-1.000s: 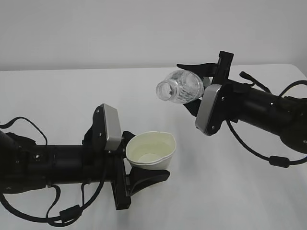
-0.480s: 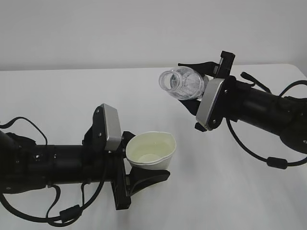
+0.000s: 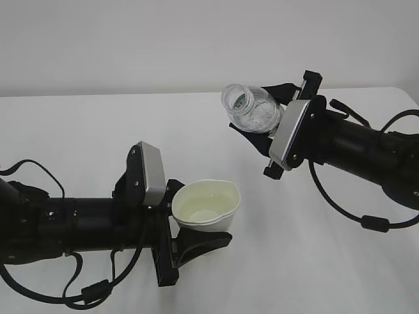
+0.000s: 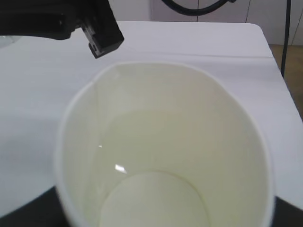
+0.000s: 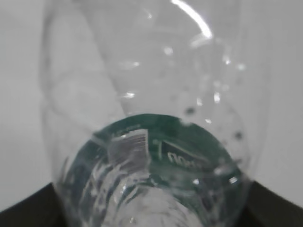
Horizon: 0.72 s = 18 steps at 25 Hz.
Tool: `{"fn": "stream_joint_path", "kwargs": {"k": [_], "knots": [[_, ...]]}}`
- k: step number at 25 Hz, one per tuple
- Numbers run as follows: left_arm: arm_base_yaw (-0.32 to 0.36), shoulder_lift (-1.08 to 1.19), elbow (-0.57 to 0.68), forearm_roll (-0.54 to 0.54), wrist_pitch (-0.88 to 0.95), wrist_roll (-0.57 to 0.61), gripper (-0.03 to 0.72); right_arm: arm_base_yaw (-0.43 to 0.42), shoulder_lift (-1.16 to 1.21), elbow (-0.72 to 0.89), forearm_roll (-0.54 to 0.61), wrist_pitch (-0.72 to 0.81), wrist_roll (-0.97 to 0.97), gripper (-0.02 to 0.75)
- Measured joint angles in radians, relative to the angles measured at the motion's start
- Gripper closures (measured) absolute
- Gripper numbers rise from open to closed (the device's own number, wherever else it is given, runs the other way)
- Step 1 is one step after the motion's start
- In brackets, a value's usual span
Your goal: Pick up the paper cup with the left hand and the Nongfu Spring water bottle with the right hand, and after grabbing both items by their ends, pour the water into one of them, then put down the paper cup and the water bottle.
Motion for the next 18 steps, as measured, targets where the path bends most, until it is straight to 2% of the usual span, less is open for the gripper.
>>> {"fn": "stream_joint_path", "kwargs": {"k": [18], "knots": [[0.000, 0.000, 0.000, 0.006, 0.000, 0.000, 0.241, 0.000, 0.000, 0.000, 0.000, 0.000, 0.216, 0.268]]}}
